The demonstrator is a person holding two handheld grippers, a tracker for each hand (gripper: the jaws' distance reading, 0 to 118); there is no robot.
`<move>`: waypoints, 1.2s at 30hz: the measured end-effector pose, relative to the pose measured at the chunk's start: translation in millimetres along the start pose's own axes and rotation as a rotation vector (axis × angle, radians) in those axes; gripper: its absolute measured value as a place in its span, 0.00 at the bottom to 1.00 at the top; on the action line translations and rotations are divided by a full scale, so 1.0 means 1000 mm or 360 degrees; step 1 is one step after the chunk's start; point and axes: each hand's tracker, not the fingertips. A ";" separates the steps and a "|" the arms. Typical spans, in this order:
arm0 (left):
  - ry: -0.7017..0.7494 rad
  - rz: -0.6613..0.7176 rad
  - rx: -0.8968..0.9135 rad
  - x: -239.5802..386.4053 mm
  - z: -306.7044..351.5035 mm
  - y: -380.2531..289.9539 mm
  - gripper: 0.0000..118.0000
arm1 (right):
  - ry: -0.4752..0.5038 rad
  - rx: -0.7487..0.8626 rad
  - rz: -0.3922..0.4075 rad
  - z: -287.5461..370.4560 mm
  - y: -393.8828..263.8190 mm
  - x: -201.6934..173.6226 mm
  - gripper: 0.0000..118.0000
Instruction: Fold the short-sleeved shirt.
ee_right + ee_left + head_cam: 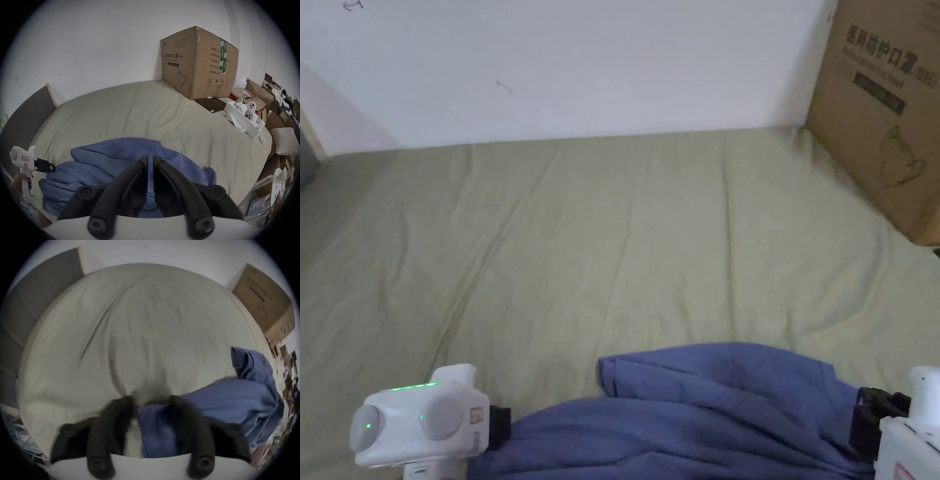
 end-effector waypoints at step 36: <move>-0.0168 0.0057 0.0309 -0.021 0.103 0.019 0.01 | 0.0487 -0.0642 0.0366 -0.189 0.110 -0.042 0.05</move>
